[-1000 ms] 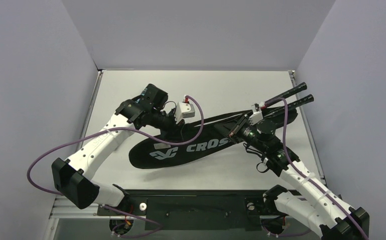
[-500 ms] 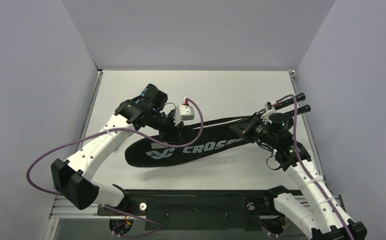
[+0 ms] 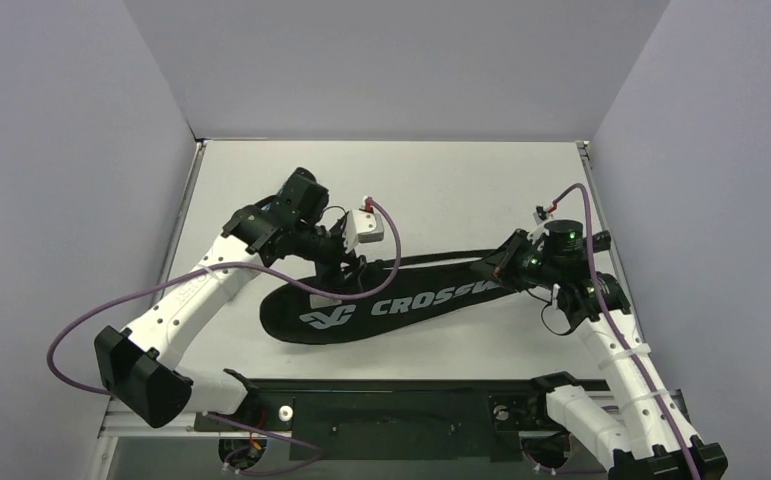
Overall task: Pack up the badminton gear
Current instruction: Zip the racket bag at the center of the board.
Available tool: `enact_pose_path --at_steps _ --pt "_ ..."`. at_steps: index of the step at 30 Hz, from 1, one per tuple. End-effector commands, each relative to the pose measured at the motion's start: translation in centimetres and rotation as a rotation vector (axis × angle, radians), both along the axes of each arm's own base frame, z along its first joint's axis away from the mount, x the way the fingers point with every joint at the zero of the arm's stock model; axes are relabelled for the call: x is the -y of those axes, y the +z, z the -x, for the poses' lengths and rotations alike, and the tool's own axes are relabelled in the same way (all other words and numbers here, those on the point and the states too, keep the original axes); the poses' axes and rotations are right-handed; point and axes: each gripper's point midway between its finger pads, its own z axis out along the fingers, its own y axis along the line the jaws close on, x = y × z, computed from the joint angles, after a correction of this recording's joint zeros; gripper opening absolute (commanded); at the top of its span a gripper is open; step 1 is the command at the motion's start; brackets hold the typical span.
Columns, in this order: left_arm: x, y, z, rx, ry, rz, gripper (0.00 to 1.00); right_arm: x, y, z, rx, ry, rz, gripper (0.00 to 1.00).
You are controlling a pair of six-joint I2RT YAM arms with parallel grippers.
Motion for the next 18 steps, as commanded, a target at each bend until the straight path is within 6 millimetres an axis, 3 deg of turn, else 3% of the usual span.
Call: enact_pose_path --at_steps 1,5,6,10,13,15,18 --pt "0.4 3.1 -1.7 0.143 0.061 0.104 0.81 0.1 -0.6 0.1 -0.009 -0.004 0.040 0.00" --pt "1.9 6.6 -3.6 0.234 0.121 0.220 0.82 -2.1 -0.7 0.9 0.000 0.051 0.070 0.00" --pt "2.5 8.3 -3.9 0.263 0.114 0.262 0.83 -2.8 -0.7 1.2 -0.005 0.070 0.068 0.00" --pt "5.7 10.7 -2.3 0.235 -0.001 0.366 0.84 -3.5 -0.2 1.3 0.016 0.076 0.058 0.00" --pt "9.1 9.2 -1.2 0.237 -0.108 0.314 0.85 -3.8 0.9 1.3 0.036 0.082 0.047 0.00" --pt "11.5 7.5 0.8 0.186 -0.197 0.276 0.86 -4.1 1.4 1.4 0.047 0.088 0.048 0.00" --pt "13.4 5.4 2.0 0.132 -0.250 0.234 0.87 -4.5 2.1 1.4 0.062 0.094 0.052 0.00"
